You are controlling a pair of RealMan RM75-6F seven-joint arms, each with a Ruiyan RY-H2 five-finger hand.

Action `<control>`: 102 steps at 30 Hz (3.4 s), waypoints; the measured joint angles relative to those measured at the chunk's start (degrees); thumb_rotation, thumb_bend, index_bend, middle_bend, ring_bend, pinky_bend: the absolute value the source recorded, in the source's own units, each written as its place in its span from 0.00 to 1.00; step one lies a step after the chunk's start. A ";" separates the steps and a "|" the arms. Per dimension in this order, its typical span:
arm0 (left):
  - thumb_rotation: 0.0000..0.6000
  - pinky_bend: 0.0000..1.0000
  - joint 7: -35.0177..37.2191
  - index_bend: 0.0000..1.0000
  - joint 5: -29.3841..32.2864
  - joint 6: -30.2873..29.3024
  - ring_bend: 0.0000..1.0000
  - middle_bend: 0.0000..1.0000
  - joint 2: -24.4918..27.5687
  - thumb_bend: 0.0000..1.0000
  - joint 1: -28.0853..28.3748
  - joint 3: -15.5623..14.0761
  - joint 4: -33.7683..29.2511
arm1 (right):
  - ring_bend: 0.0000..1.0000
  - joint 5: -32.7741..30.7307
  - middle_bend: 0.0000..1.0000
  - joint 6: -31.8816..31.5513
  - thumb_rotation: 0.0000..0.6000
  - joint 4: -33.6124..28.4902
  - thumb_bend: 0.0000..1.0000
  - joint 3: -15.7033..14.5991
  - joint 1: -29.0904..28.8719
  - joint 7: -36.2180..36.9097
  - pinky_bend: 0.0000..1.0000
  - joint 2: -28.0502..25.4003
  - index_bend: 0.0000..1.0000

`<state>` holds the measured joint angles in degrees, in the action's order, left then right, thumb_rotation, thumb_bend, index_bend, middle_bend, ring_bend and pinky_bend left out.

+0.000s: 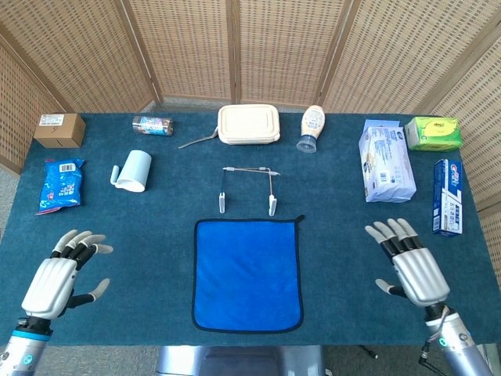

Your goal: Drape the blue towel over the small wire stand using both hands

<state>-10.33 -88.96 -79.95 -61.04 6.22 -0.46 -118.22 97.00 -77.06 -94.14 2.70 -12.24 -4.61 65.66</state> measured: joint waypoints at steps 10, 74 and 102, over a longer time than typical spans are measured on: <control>1.00 0.09 -0.48 0.33 -0.76 2.40 0.19 0.25 0.93 0.39 1.67 -0.33 -1.84 | 0.00 5.79 0.12 4.49 1.00 9.21 0.00 -0.10 -7.91 4.21 0.05 7.04 0.08; 1.00 0.08 2.14 0.34 1.79 4.64 0.19 0.25 -2.26 0.39 3.82 -1.68 2.24 | 0.00 8.83 0.11 5.87 1.00 44.71 0.00 -7.07 -25.51 14.85 0.04 34.14 0.05; 1.00 0.08 7.76 0.34 0.83 3.51 0.19 0.25 -2.59 0.39 3.09 -2.38 6.56 | 0.00 5.94 0.11 9.14 1.00 38.44 0.47 -5.91 -28.80 10.43 0.07 35.33 0.22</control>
<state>-2.57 -88.13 -76.44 -63.63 9.31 -2.84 -111.65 102.94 -67.92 -55.70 -3.21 -41.04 5.82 100.99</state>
